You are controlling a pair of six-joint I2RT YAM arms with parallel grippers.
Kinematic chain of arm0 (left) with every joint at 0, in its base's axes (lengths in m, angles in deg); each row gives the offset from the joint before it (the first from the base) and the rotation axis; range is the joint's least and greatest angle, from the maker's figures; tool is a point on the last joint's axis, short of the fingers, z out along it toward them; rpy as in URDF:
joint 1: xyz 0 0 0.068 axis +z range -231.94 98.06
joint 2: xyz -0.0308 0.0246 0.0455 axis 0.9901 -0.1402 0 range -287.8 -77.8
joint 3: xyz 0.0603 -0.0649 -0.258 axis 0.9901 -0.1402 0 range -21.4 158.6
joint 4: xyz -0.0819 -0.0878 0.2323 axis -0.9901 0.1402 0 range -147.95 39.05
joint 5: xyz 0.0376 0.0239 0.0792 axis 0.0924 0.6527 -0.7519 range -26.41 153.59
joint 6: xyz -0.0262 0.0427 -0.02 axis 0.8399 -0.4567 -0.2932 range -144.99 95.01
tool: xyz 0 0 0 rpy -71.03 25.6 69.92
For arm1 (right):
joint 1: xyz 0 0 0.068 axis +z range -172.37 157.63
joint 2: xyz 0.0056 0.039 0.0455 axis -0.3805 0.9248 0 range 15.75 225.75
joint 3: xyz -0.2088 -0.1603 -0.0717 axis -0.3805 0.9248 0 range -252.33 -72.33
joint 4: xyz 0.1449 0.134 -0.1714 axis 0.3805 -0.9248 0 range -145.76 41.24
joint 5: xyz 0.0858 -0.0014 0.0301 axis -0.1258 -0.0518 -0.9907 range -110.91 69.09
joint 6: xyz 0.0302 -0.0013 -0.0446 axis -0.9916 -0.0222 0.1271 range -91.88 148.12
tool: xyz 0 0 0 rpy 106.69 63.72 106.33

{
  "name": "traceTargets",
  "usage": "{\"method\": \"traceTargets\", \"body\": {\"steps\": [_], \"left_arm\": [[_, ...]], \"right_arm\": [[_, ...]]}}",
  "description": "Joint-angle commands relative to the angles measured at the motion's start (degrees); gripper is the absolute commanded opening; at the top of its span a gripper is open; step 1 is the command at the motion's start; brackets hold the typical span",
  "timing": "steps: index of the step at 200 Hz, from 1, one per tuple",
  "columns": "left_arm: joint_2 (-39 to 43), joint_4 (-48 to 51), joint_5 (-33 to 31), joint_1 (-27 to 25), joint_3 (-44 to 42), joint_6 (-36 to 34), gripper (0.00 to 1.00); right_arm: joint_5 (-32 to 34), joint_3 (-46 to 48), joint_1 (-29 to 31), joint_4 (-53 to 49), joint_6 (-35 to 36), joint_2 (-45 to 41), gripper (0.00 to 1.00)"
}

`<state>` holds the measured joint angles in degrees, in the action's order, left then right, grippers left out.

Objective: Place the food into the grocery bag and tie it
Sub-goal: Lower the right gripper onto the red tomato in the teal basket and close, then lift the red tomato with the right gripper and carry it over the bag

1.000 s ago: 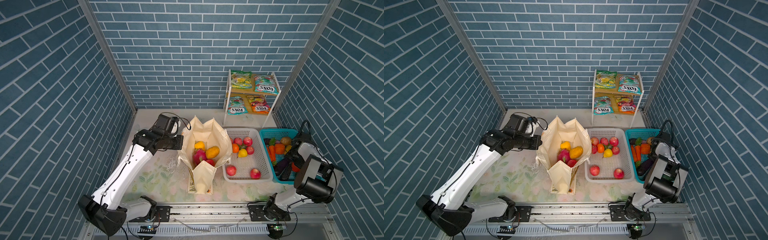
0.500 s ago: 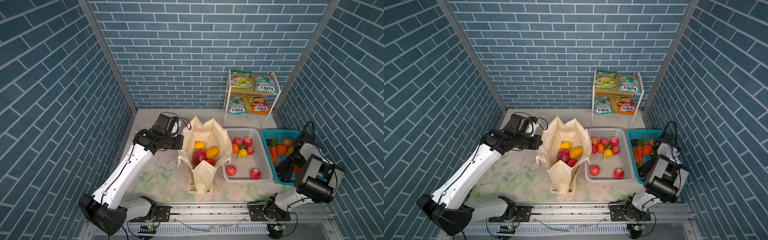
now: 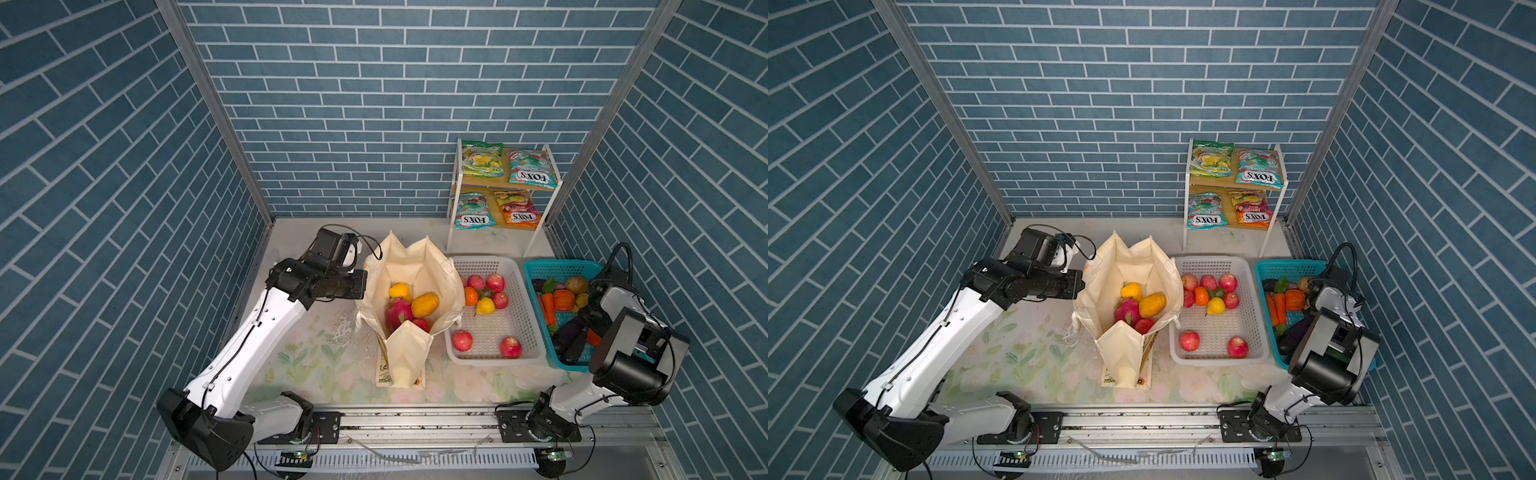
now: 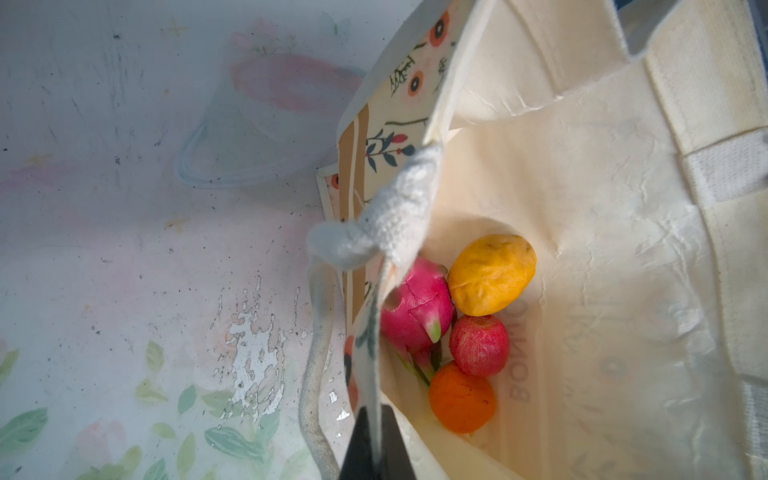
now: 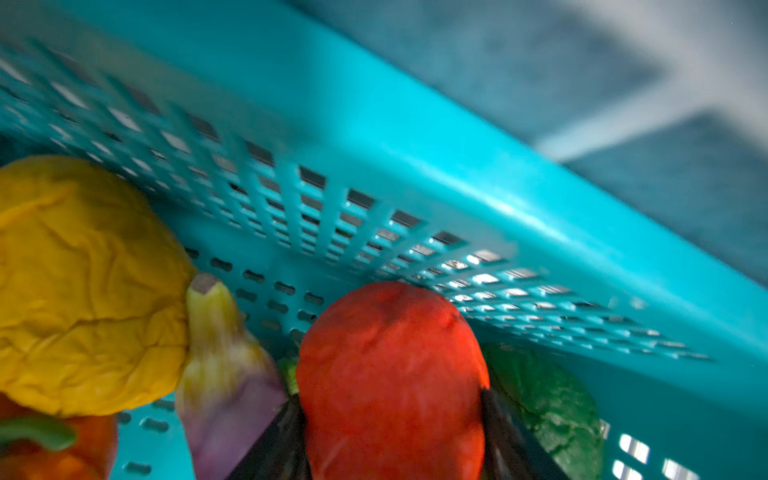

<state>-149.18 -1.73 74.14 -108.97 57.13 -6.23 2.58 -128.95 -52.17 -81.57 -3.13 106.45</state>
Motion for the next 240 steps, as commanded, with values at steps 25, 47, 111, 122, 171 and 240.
{"method": "traceTargets", "body": {"steps": [25, 47, 111, 122, 171, 240], "left_arm": [[-0.04, -0.84, 0.30, -0.36, -0.04, -0.74, 0.00], [-0.26, -1.20, 0.70, -0.32, -0.05, -0.55, 0.00], [0.36, -1.36, 0.59, -0.39, -0.38, -0.34, 0.00], [0.57, -1.32, 0.63, -0.36, -0.49, -0.31, 0.00], [1.23, -0.55, 0.25, -0.39, -0.22, -0.41, 0.00], [1.06, -1.21, 0.47, -0.42, -0.12, 0.42, 0.00]], "right_arm": [[-1.78, 0.77, -0.73, -1.87, -2.09, -5.32, 0.54], [-4.46, 0.72, -0.44, -3.10, -3.28, -8.87, 0.51], [-8.55, -4.99, 4.91, -9.62, -4.44, -17.66, 0.50], [-8.33, -6.22, 7.11, -10.76, -4.59, -18.79, 0.50], [-8.67, -12.74, 19.06, -15.51, -6.09, -24.80, 0.49], [-18.89, -21.51, 38.44, -14.11, -7.08, -29.72, 0.45]]}}
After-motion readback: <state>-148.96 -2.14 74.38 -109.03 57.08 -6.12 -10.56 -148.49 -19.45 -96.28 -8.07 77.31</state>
